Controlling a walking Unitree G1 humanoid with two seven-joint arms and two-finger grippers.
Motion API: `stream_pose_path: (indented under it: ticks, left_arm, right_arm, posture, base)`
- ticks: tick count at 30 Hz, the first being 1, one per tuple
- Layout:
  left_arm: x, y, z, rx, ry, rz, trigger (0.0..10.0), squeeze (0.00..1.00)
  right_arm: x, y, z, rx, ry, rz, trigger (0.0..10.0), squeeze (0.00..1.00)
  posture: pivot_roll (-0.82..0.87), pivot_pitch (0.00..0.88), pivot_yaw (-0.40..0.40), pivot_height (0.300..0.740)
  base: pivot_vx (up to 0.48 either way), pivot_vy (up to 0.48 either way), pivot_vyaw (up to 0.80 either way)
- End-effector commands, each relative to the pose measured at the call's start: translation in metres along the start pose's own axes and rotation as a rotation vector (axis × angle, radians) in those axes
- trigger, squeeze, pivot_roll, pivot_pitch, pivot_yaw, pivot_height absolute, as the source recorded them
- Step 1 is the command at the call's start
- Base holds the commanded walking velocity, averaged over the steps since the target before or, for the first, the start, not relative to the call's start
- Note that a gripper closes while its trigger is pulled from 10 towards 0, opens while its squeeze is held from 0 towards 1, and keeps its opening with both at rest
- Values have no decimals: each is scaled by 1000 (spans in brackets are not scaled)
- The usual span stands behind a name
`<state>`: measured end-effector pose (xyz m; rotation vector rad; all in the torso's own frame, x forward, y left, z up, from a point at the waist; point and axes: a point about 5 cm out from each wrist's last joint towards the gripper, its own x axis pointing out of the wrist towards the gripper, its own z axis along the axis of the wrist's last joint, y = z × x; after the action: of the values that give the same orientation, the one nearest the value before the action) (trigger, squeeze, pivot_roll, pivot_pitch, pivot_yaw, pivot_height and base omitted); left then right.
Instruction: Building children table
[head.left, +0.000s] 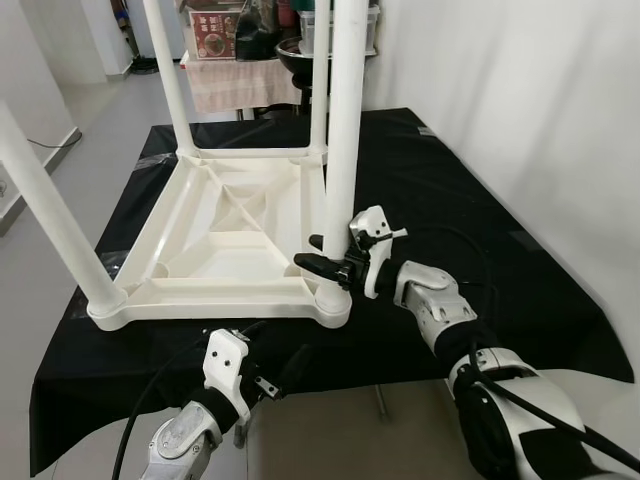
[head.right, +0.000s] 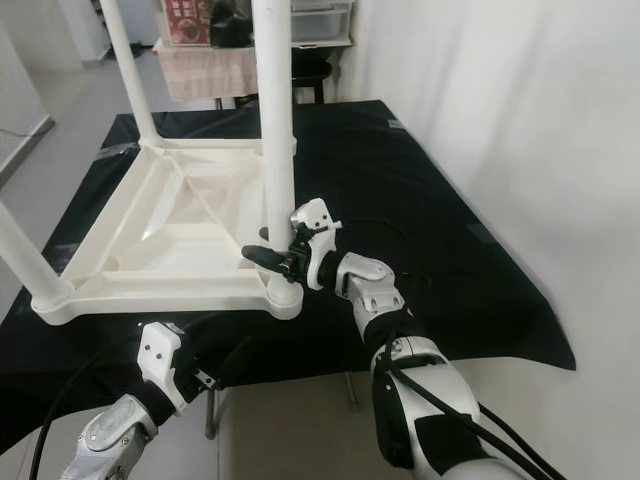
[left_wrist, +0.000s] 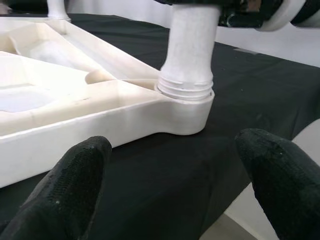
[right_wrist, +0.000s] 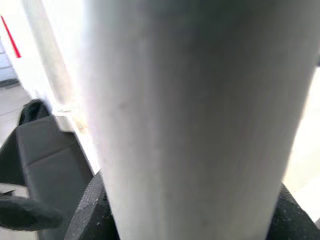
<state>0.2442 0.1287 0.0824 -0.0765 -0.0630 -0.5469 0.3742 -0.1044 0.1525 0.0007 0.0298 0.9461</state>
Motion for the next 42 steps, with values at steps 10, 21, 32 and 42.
stream_pose_path:
  ticks: [10,21,32,42]
  left_arm:
    - [-6,3,-4,-2,29,-2,10000,0]
    - [0,0,-4,-1,17,5,10000,0]
    - [3,-1,-4,-10,12,0,10000,0]
    - [2,-1,-4,-1,16,5,10000,0]
  right_arm:
    - [9,73,-101,258,203,-584,0,0]
    - [54,47,-18,154,-16,-312,10000,1000]
    - [25,31,11,-48,48,305,10000,0]
    - [19,22,12,-1,78,324,0,0]
  posture:
    - [12,0,6,740]
    - [29,0,-25,740]
    - [26,0,-26,740]
    - [40,0,-24,740]
  base:
    - [0,0,0]
    - [0,0,0]
    - [0,0,0]
    - [0,0,0]
